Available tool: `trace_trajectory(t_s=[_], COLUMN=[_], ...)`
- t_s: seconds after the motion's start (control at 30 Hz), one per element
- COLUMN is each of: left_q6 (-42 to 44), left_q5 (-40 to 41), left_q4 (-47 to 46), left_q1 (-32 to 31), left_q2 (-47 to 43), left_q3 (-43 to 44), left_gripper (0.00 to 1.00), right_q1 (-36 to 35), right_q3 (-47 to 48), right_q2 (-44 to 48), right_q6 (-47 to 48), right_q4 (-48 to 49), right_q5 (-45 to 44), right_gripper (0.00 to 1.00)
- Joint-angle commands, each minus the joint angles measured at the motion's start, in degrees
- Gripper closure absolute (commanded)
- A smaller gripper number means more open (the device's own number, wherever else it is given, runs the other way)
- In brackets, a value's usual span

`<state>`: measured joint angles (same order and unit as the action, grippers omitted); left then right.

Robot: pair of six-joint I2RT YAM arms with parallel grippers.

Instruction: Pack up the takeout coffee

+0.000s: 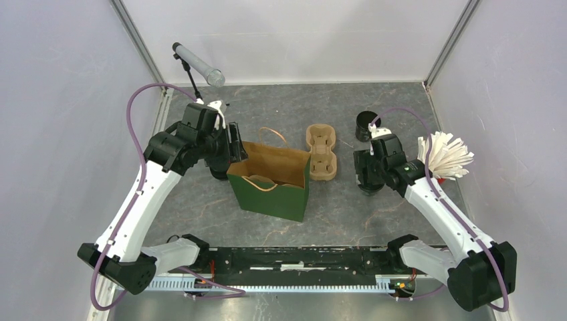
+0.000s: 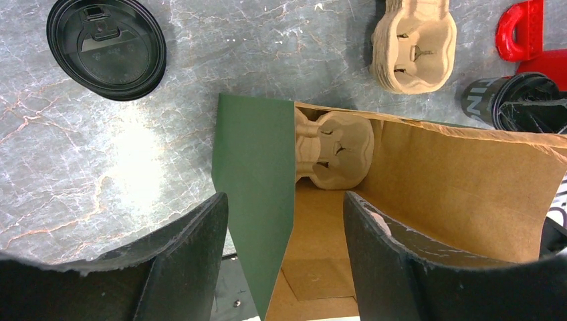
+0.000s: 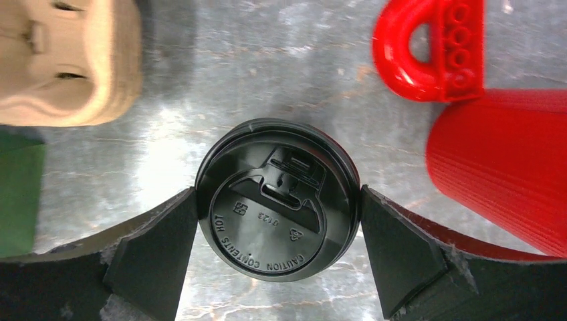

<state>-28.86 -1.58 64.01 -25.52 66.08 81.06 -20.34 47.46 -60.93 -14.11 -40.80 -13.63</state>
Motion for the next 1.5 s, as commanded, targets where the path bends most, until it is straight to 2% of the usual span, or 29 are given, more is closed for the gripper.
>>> trace_trajectory(t_s=[0.0,0.1,0.37,0.97,1.17,1.27,1.33,1.47], left_q6=[2.4,2.4,2.5,2.8,3.0,2.9,3.0,3.1], left_q5=[0.5,0.5,0.0,0.0,0.0,0.0,-0.2,0.3], left_q4=[-0.6,-0.6,-0.6,-0.3,-0.3,-0.3,-0.2,0.1], left_q1=[-0.1,-0.1,-0.1,-0.1,-0.1,-0.1,-0.1,-0.1], left_q2=[0.2,0.4,0.9,0.3,0.3,0.2,0.4,0.3], left_q3=[2.3,2.4,2.6,2.6,2.9,2.9,3.1,3.4], left_gripper=[0.29,0.29,0.29,0.28,0.28,0.28,0.28,0.28], right_q1=[0.2,0.2,0.2,0.2,0.1,0.3,0.5,0.4], right_q3=[-0.6,-1.8,-4.3,-1.2,-1.4,-1.5,2.3,2.1], right_q2=[2.6,3.7,1.7,2.0,4.6,4.5,2.1,2.6], right_q6=[-2.4,-4.6,-3.5,0.6,1.9,2.1,2.5,0.6], right_q4=[6.3,7.8,7.0,5.1,8.3,6.9,3.5,3.7], right_q5=[12.4,17.1,17.6,14.6,18.0,15.5,17.3,18.3], right_gripper=[0.09,0.08,0.02,0.02,0.02,0.02,0.02,0.02])
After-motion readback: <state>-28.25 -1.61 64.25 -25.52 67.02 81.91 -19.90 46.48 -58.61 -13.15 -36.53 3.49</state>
